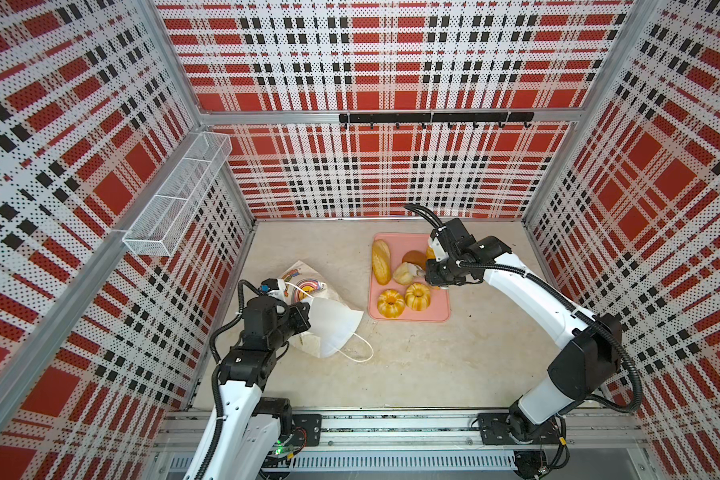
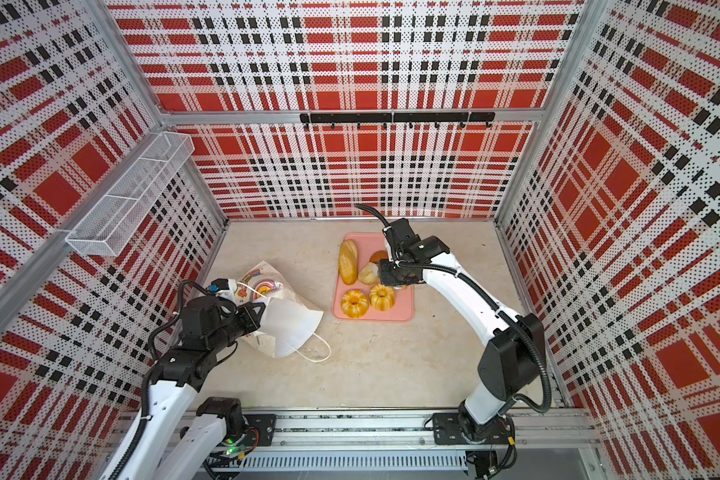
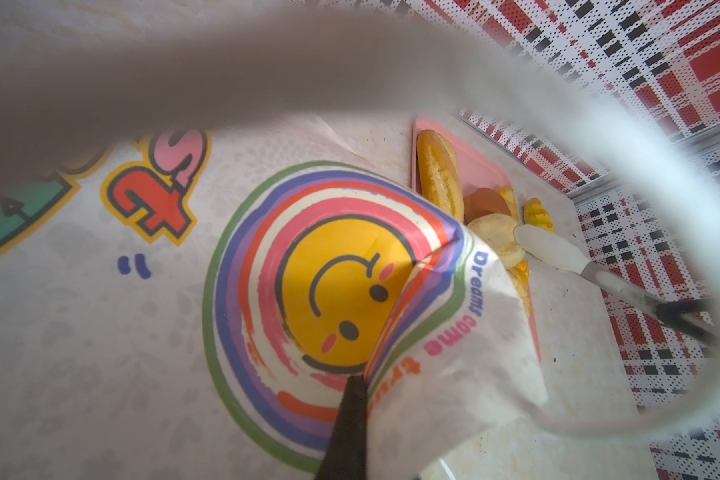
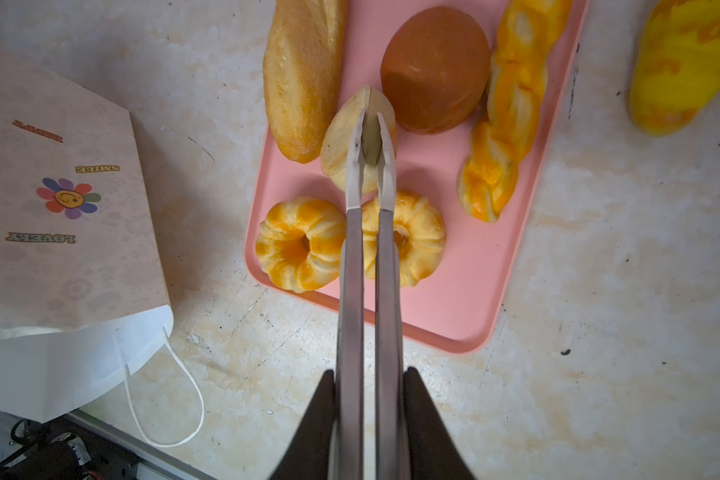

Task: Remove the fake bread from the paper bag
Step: 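Lower the pale bun onto the tray and open the tongs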

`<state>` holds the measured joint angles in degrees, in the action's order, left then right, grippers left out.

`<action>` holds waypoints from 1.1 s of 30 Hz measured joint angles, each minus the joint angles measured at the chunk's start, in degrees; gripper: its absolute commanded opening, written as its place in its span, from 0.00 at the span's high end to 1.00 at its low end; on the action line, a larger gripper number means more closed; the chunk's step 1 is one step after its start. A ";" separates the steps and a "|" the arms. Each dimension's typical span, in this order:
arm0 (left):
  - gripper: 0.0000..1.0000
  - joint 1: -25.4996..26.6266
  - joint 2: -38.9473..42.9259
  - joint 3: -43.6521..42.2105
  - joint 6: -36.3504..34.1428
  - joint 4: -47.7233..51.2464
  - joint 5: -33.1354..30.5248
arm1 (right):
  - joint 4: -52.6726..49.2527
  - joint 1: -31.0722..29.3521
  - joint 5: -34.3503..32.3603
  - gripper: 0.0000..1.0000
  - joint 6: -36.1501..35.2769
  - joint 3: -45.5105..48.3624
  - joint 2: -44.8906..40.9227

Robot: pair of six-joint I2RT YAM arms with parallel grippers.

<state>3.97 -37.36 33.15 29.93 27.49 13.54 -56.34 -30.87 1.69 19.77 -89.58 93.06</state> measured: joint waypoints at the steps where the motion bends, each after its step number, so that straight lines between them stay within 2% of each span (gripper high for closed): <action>1: 1.00 0.11 0.00 0.00 0.00 0.00 0.00 | -0.07 -0.15 -0.87 1.00 -1.31 -1.25 0.00; 9: 1.00 0.92 0.02 0.00 0.00 0.00 -0.07 | -0.22 -1.57 -13.40 1.00 -13.64 -11.63 4.11; 13: 1.00 1.18 0.04 0.00 0.00 0.00 -0.28 | -2.01 -3.52 -22.43 1.00 -19.76 -18.73 12.02; 19: 1.00 1.79 0.31 0.00 0.00 0.02 -0.76 | -6.86 -5.55 -33.00 1.00 -24.39 -30.34 25.18; 27: 1.00 2.56 0.37 0.00 -0.20 0.02 -1.25 | -12.22 -5.99 -41.64 1.00 -28.02 -38.21 33.79; 33: 1.00 2.58 0.39 0.00 -0.22 0.02 -1.38 | -13.33 -7.13 -42.07 1.00 -29.03 -40.24 36.52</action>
<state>6.55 -36.97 33.15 29.71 27.51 12.16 -69.67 -38.00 -40.38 -9.26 -129.82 129.58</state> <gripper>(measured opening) 0.053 0.255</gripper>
